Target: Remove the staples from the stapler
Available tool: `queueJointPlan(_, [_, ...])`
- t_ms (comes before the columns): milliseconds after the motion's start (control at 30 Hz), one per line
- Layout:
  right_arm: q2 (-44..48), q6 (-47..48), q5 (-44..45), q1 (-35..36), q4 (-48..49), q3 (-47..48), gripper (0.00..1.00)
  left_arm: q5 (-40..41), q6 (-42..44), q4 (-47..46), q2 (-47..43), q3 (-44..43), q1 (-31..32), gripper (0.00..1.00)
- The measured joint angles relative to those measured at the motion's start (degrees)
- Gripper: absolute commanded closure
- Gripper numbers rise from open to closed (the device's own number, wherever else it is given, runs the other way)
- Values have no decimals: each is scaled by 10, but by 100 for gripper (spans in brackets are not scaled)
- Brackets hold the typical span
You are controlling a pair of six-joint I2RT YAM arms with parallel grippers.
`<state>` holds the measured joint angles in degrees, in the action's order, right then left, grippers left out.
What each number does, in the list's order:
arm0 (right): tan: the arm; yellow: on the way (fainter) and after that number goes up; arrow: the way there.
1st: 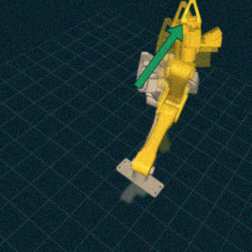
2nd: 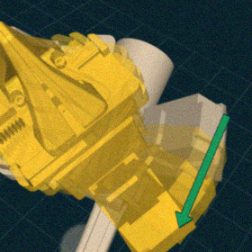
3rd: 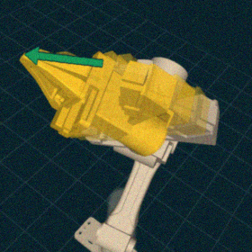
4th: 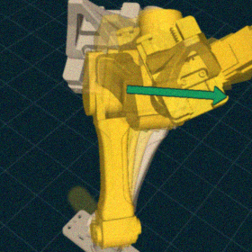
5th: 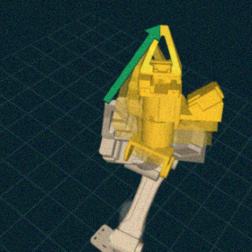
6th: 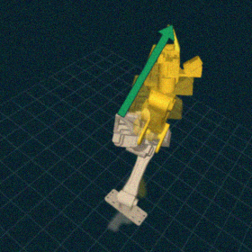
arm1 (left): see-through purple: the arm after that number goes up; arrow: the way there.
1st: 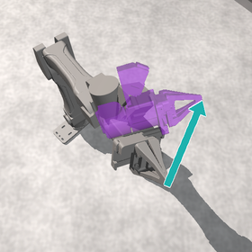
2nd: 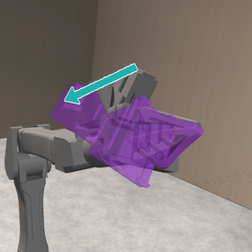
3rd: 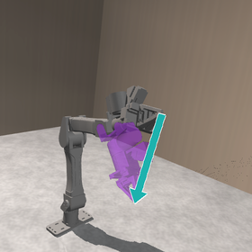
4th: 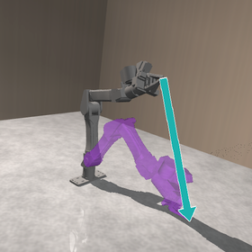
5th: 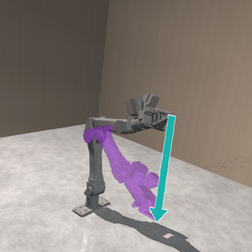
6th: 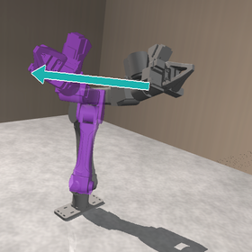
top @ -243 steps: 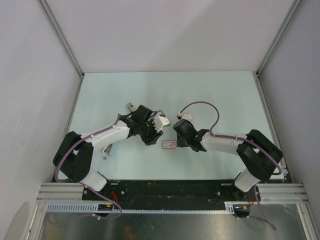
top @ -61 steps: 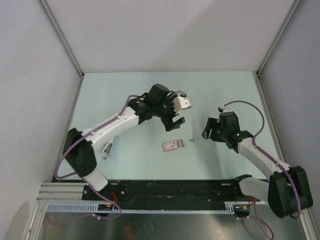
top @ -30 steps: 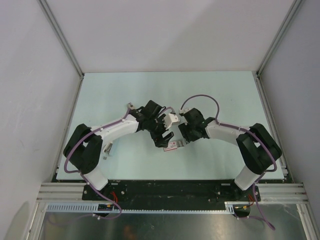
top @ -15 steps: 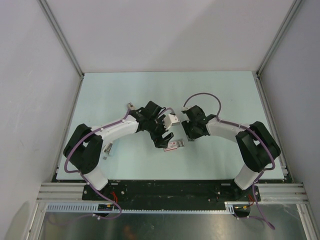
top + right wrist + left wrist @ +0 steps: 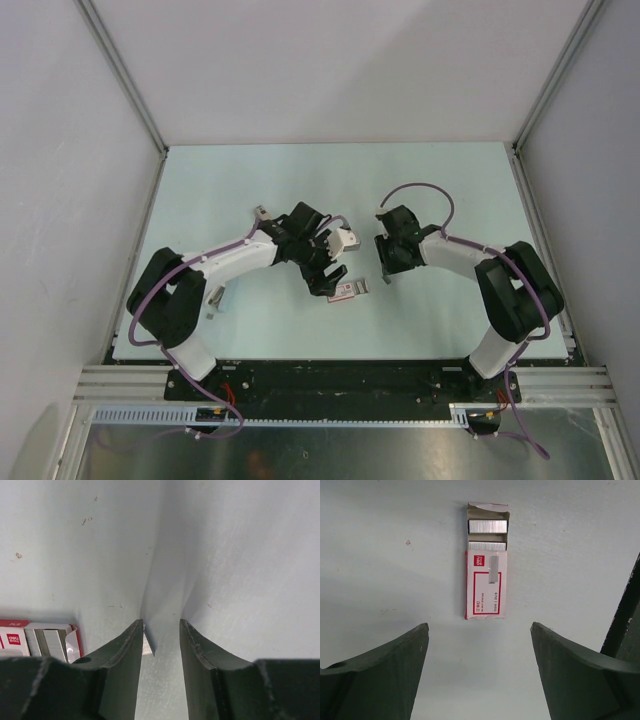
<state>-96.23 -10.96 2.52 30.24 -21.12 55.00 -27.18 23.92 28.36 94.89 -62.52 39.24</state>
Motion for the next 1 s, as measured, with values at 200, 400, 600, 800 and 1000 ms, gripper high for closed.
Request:
queueJointPlan(200, [3, -16, -19, -2, -1, 0, 43, 0, 0, -2, 0, 6, 0, 12])
queueJointPlan(400, [6, -20, -40, 3, -3, -1, 43, 0, 0, -2, 0, 9, 0, 12])
queueJointPlan(600, [6, -22, -37, 14, -2, -3, 56, 0, 0, -2, 0, 9, 0, 12])
queueJointPlan(800, [12, -26, -29, 22, -2, -12, 68, 1, 0, -2, -1, 9, 0, 12])
queueJointPlan(1000, [27, -34, -29, 26, -3, -29, 76, 2, 0, -2, -1, 9, 1, 12])
